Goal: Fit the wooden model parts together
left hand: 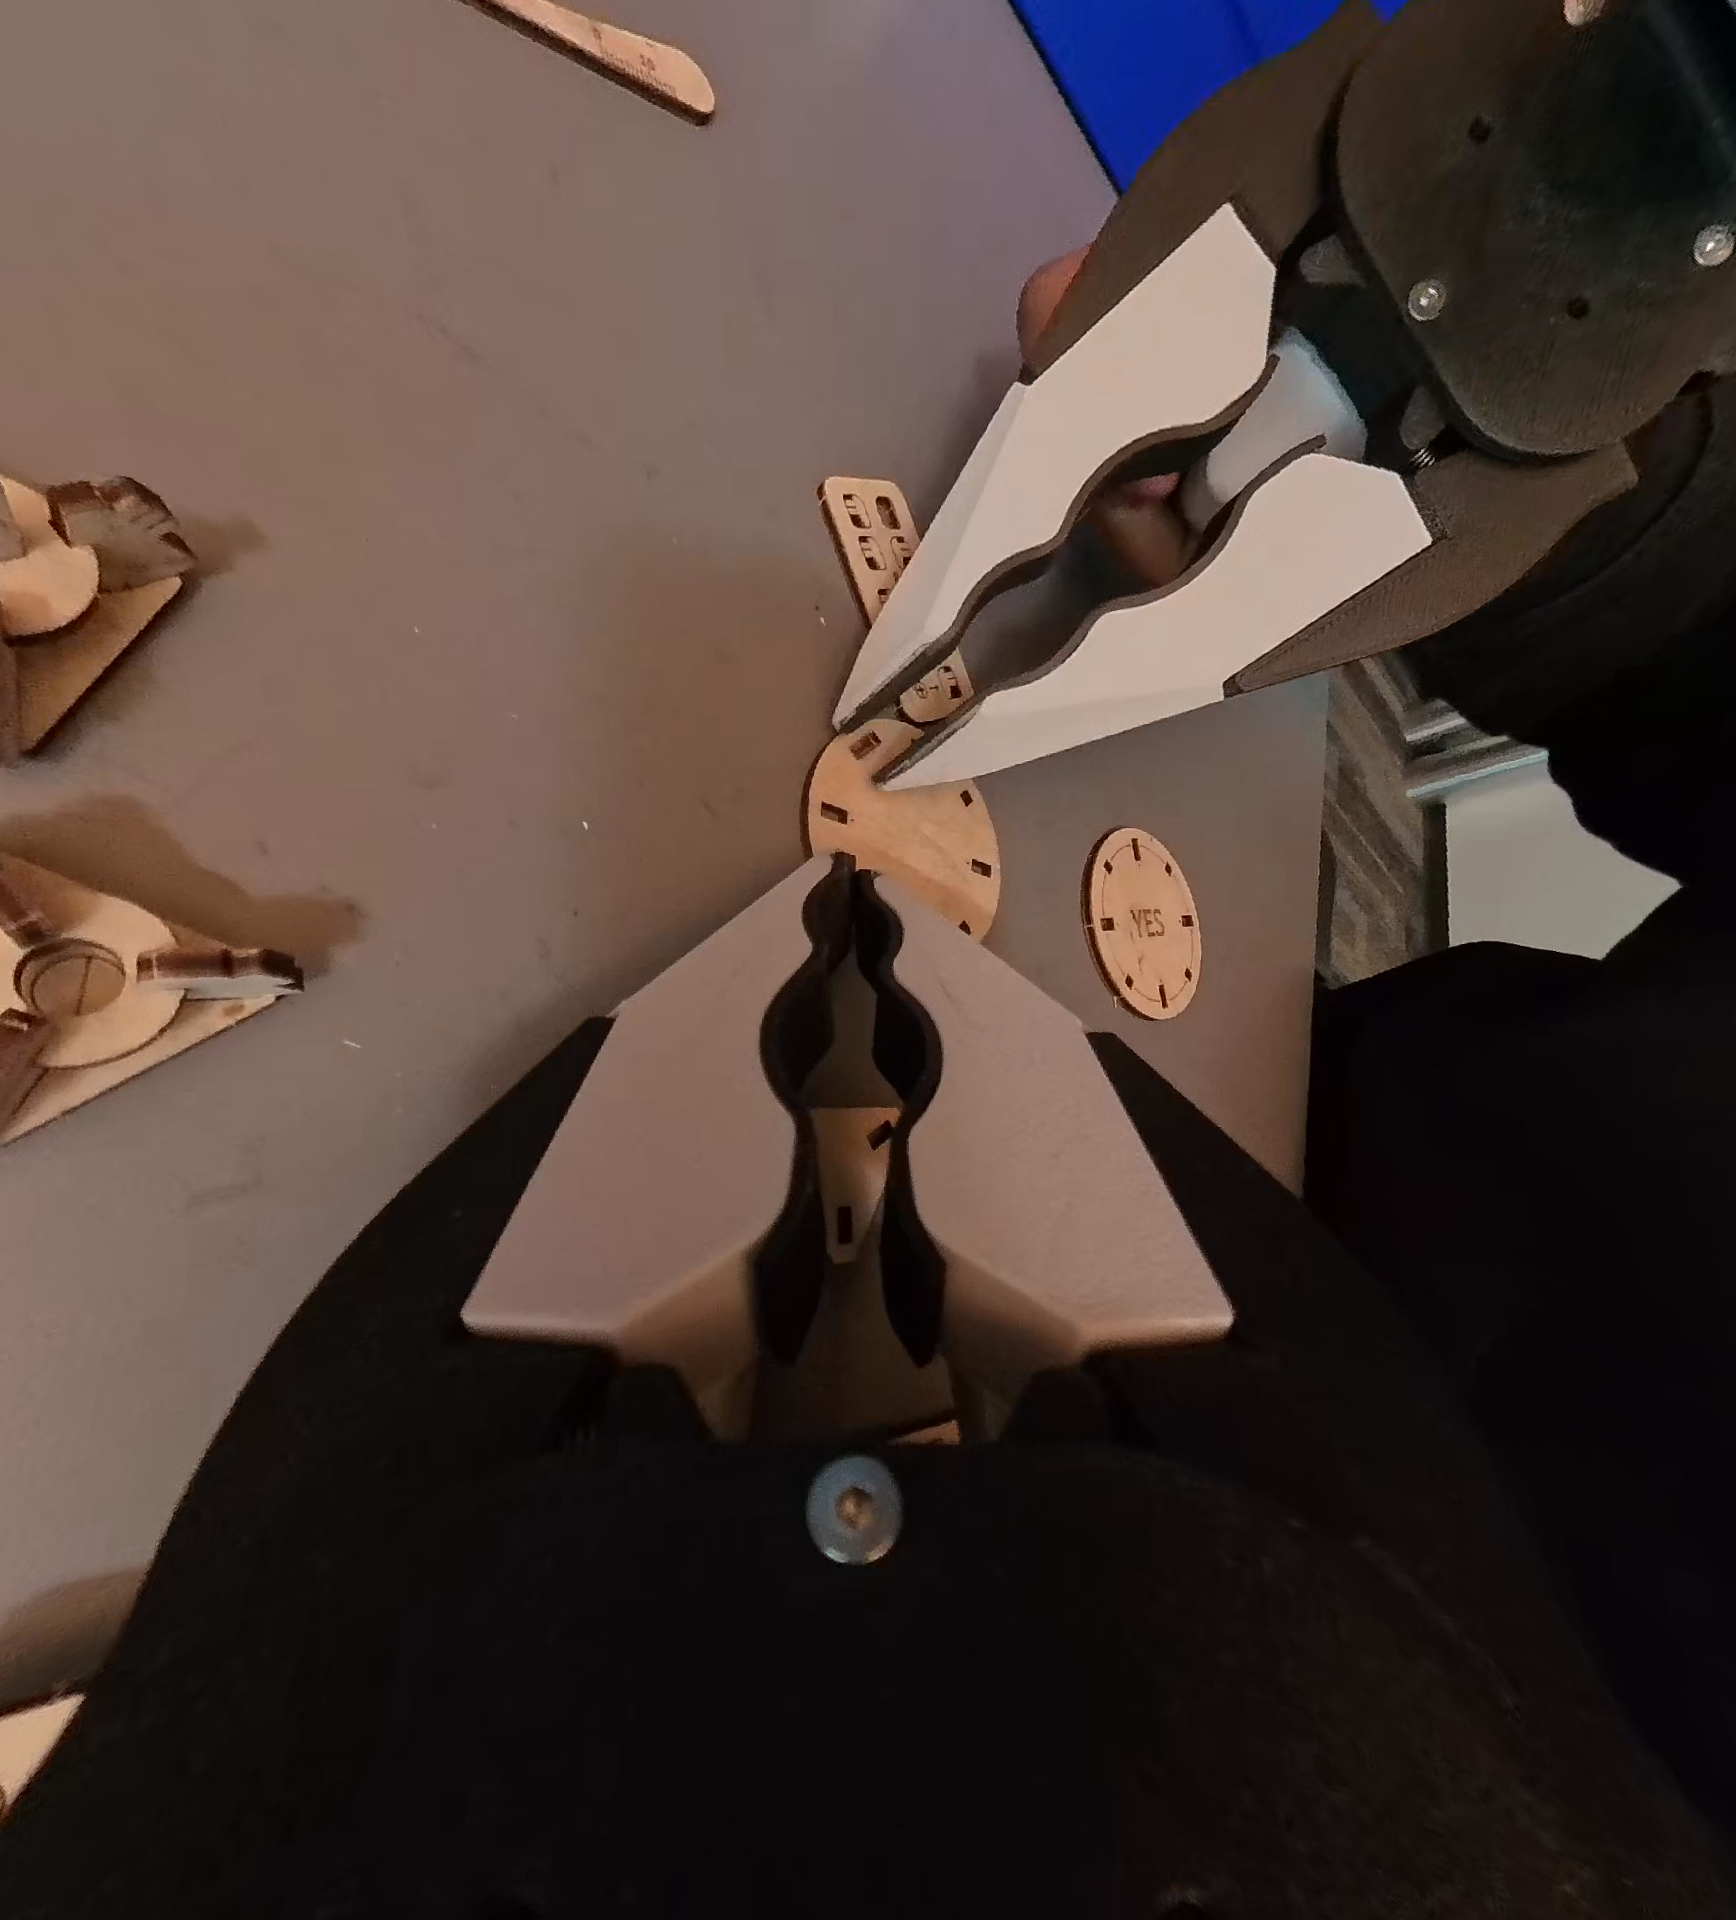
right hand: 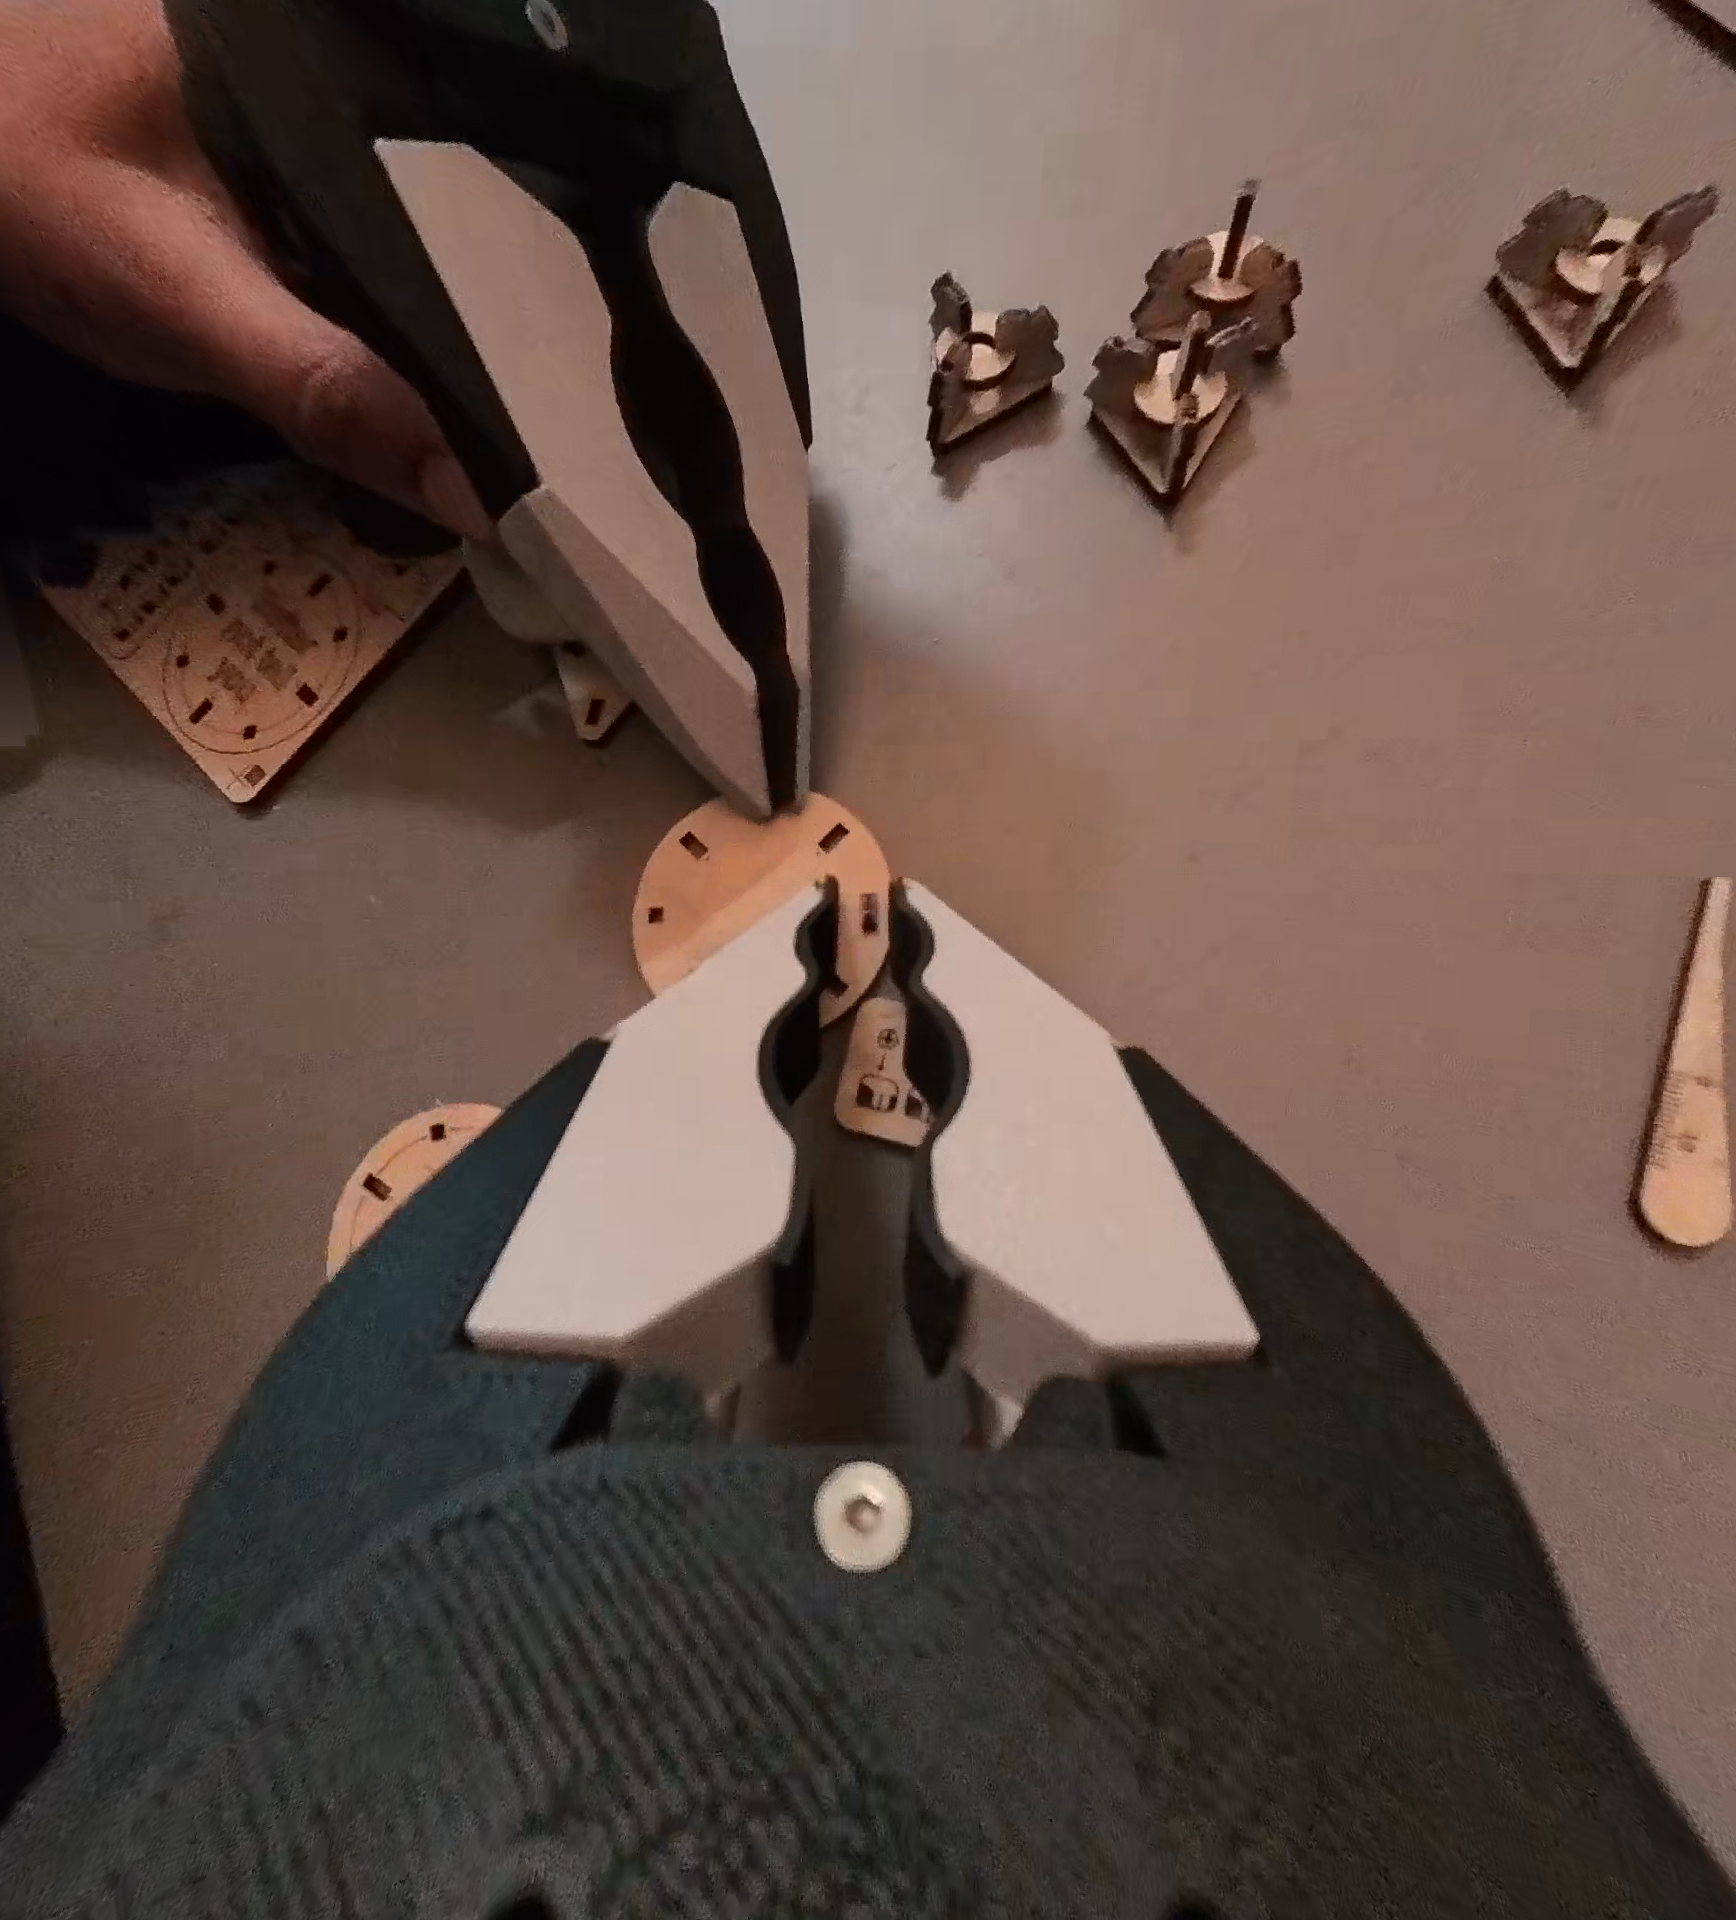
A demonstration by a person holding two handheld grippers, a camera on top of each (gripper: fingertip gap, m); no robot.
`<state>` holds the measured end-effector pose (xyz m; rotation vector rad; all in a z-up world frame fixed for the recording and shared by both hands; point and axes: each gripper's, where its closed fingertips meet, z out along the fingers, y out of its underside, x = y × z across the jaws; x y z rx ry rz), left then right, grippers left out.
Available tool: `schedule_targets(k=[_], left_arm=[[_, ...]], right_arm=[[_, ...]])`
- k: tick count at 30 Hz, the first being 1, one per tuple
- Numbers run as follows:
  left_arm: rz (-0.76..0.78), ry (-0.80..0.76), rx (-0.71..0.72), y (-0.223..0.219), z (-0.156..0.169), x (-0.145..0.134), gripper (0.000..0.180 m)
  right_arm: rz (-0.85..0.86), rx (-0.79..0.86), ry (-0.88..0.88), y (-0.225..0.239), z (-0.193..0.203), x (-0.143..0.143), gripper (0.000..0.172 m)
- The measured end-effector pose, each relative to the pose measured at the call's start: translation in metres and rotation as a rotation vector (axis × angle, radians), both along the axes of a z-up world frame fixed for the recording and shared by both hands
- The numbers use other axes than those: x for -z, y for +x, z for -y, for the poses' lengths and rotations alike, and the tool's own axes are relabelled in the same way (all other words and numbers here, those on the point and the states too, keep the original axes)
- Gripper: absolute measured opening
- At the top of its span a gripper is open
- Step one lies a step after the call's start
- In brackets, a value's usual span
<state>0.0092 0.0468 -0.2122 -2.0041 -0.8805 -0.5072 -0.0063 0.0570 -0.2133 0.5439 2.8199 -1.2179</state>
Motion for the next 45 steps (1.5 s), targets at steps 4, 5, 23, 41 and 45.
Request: schedule_targets(k=[4,5,23,41,45], left_arm=[[0.001,0.000,0.000,0.000,0.000,0.000,0.000],[-0.002,-0.002,-0.001,0.000,0.000,0.000,0.000],[-0.008,-0.005,-0.006,0.001,0.000,0.000,0.000],[0.074,0.044,-0.001,0.001,-0.003,-0.001,0.000],[0.071,0.043,0.006,0.003,-0.006,-0.001,0.000]], right_arm=[[-0.003,-0.023,0.016,0.004,-0.002,0.000,0.008],[-0.006,-0.025,0.014,0.004,-0.002,0.000,0.008],[-0.062,0.052,0.001,0.014,0.003,0.000,0.035],[-0.162,0.095,0.000,0.022,0.006,0.002,0.050],[-0.165,0.081,0.001,0.022,0.006,0.002,0.050]])
